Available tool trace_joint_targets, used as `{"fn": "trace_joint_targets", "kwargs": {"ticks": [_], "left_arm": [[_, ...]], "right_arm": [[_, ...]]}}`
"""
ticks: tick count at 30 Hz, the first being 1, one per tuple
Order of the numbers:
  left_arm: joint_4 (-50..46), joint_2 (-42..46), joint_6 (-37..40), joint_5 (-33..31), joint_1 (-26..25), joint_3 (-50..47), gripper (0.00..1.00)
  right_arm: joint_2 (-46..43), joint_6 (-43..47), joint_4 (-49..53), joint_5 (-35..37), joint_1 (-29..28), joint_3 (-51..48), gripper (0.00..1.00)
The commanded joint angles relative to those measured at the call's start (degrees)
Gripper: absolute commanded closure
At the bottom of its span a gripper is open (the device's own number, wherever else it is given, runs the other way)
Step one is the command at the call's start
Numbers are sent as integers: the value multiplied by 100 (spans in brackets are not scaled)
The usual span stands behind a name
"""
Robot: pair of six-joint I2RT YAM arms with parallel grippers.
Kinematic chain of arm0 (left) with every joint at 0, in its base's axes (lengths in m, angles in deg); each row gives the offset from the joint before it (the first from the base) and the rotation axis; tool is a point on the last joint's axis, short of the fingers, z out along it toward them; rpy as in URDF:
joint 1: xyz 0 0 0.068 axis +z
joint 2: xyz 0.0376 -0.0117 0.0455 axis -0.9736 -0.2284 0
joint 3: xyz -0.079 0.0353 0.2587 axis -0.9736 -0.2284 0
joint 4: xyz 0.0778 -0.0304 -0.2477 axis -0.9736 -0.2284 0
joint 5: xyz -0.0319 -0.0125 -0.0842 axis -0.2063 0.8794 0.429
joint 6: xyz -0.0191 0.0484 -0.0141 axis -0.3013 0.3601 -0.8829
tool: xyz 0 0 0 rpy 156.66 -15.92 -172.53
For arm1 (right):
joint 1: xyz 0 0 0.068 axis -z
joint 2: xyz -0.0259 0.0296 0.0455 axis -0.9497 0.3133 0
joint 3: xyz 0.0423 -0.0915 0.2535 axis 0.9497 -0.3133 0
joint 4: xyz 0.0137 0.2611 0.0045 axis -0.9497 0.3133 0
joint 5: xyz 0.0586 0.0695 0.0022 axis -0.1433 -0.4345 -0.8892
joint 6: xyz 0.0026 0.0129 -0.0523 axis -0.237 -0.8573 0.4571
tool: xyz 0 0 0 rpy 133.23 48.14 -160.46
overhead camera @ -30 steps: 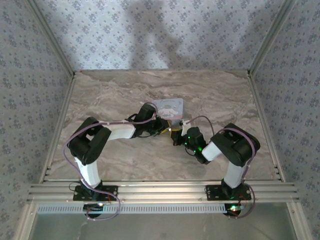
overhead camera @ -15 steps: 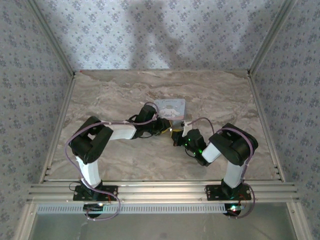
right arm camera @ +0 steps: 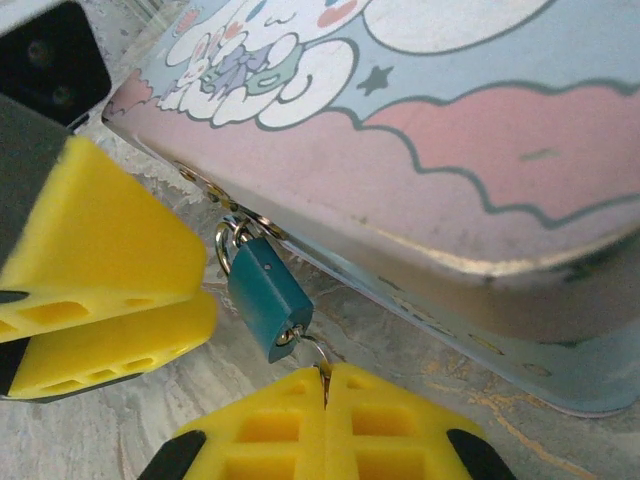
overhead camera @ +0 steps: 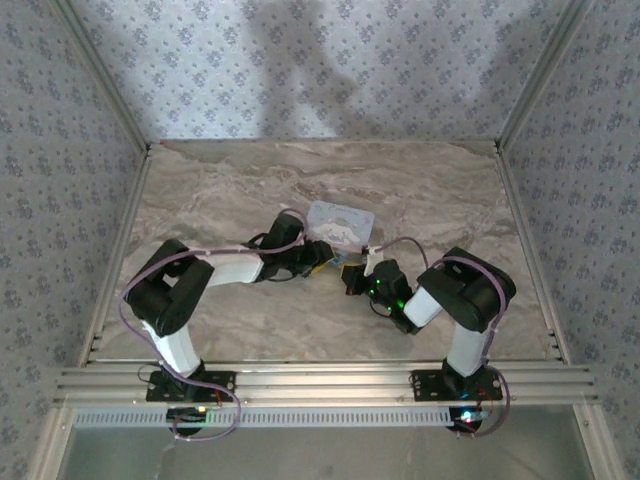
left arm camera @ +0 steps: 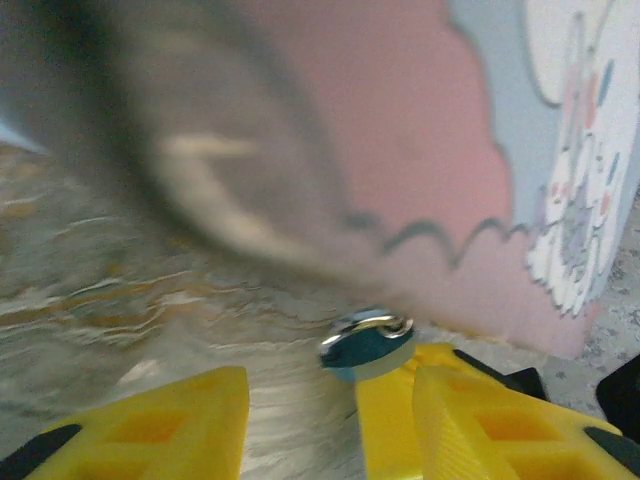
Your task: Unlock a padlock with a key
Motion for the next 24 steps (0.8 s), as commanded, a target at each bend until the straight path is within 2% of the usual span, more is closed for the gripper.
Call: {"fn": "trace_joint_targets", "kwargs": {"ticks": [1, 11, 24], "left_arm": [[129, 340, -93, -205, 68, -303, 53], [1969, 219, -1066, -111, 66, -1013, 55], [2402, -277, -1439, 4, -119, -842, 58]], "right_arm": [[-195, -379, 31, -4, -85, 0, 100], [-301, -914, 366, -87, -222, 109, 100], [-488, -1226, 643, -169, -307, 200, 100]]}}
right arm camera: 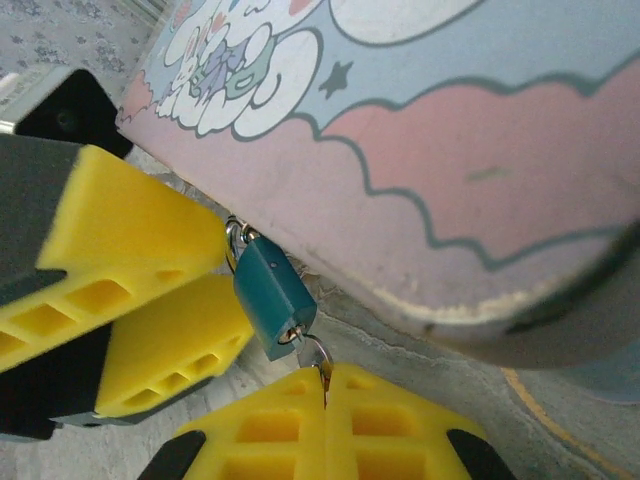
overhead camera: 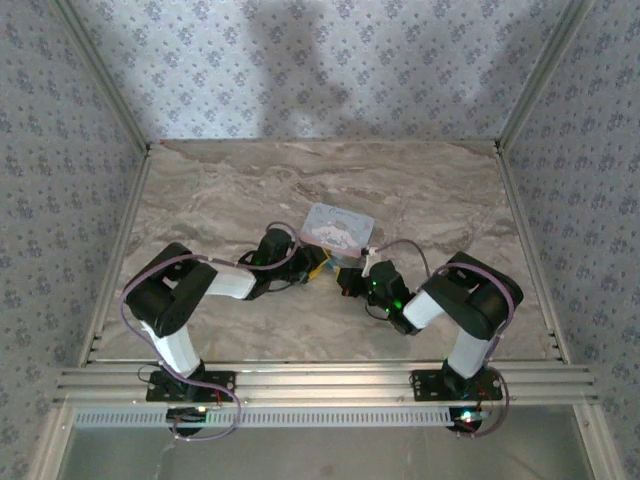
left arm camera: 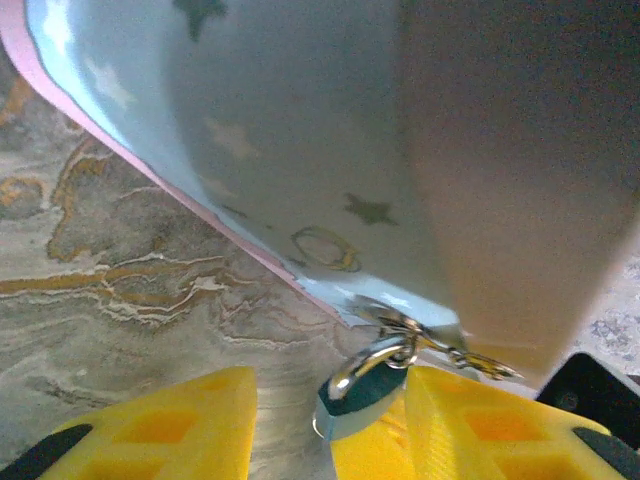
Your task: Unlock a padlock with a key
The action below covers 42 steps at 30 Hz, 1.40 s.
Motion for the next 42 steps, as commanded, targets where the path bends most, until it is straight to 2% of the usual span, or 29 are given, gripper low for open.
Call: {"fn": "trace_joint_targets", "kwargs": {"ticks": [1, 9, 15, 22, 28, 32, 36, 37, 42], "left_arm": [[260, -152, -138, 54, -70, 161, 59], [314, -308, -206, 25, -136, 262, 70], [297, -335, -209, 33, -167, 289, 74], [275, -318, -209, 45, -167, 322, 87], [215, -266, -318, 36, -167, 337, 95], [126, -209, -383, 39, -164, 357, 96], [102, -178, -444, 41, -142, 357, 97], [103, -169, -459, 60, -133, 363, 97], [106, -160, -468, 72, -124, 349, 99]], "right_arm": [[-201, -176, 124, -91, -69, 148, 100], [-318, -535, 136, -222, -100, 160, 100], [-422, -756, 140, -227, -88, 223, 100], [-639, -729, 328, -150, -70, 201, 98], [-1209, -327, 1001, 95, -23, 24, 74], [-1889, 131, 1668, 473, 22, -176, 60], [-2840, 825, 2742, 753, 124, -130, 51], [-3135, 1240, 3110, 847, 153, -67, 48], [-4455, 2492, 4359, 1256, 413, 227, 26]]}}
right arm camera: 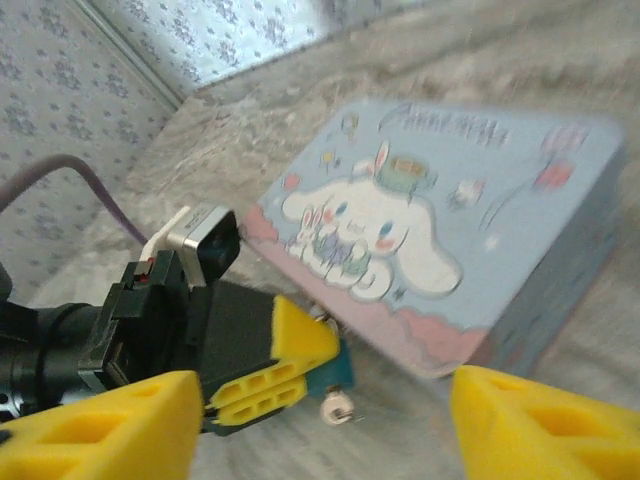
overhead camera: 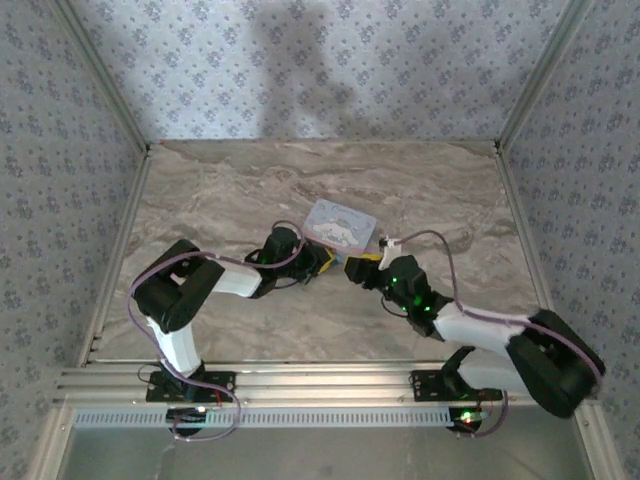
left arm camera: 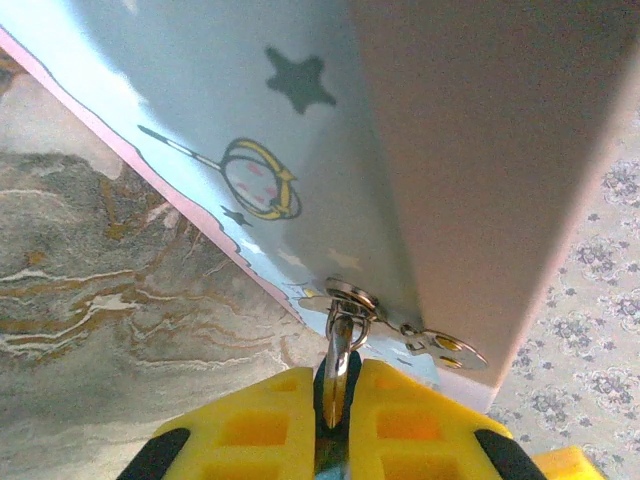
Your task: Unlock a padlock with a key
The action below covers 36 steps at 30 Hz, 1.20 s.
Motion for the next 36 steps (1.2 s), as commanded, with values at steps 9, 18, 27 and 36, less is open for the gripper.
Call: {"fn": "trace_joint_targets", "kwargs": {"ticks": [9, 18, 27, 36], "left_arm": [[-198, 63, -49, 73, -7, 101, 100], [-235, 89, -12, 105, 3, 120, 100], [-288, 89, -56, 184, 11, 188, 100], [-455, 151, -89, 288, 13, 287, 100]], "right_arm": [[-1702, 2157, 1303, -334, 1134, 194, 0], [-1978, 1698, 1085, -159, 1495, -56, 0], [-1784, 3916, 1456, 590, 455, 82, 0], [-521, 6343, 152, 1662, -1337, -300, 0]]}}
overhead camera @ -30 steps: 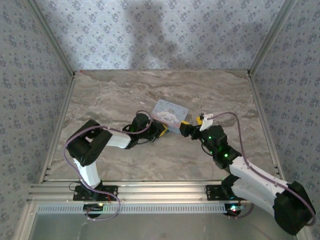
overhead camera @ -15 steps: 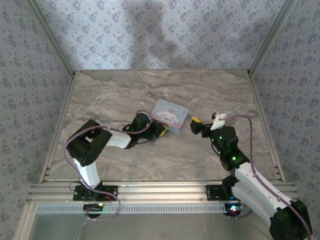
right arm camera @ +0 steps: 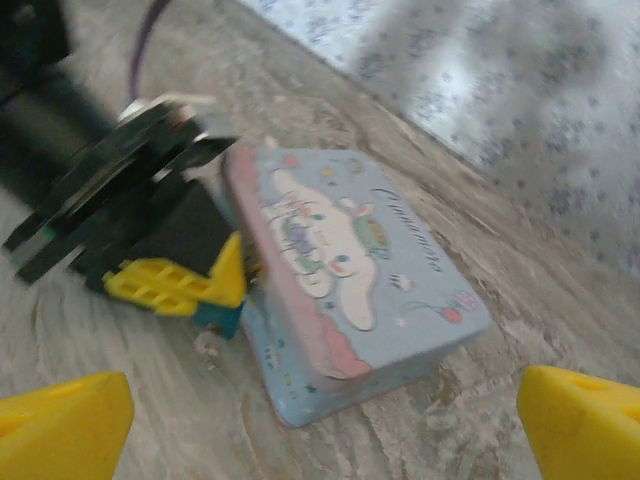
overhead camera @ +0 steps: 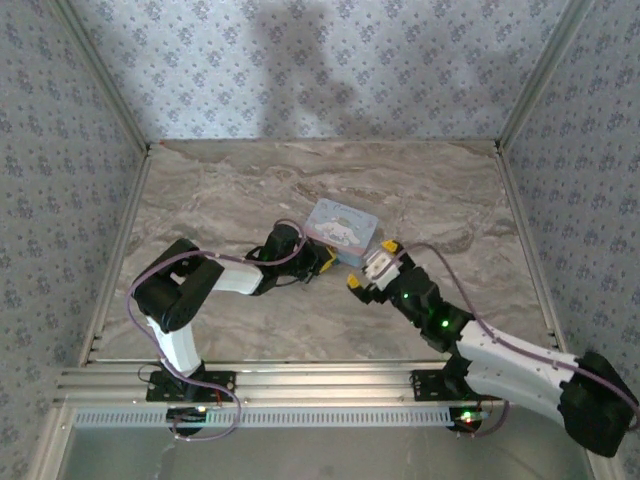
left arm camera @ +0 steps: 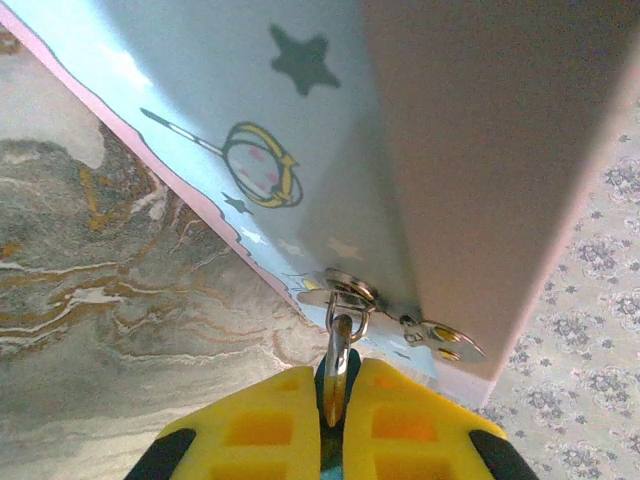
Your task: Unlock a padlock with a key
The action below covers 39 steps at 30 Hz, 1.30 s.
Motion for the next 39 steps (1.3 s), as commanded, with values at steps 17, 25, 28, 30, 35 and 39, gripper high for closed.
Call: {"fn": "trace_joint_targets", "kwargs": {"ticks": [17, 25, 28, 30, 35, 39], "left_arm": [[-190, 162, -112, 185, -5, 155, 100], [-191, 177, -129, 179, -14, 150, 100], [-175, 162, -141, 184, -14, 158, 100], [-169, 155, -154, 194, -11, 156, 100], [-165, 144, -154, 195, -7, 145, 100], [-156, 144, -163, 195, -14, 144, 100]], "right_arm": [[3100, 1706, -2020, 88, -407, 530, 17], [3601, 1668, -2351, -69, -247, 629, 38], [3731, 1664, -2404, -50, -230, 675, 47], [3805, 1651, -2486, -6, -229, 676, 53], [3953, 1562, -2577, 126, -211, 717, 56], [4097, 1511, -2726, 239, -212, 726, 60]]}}
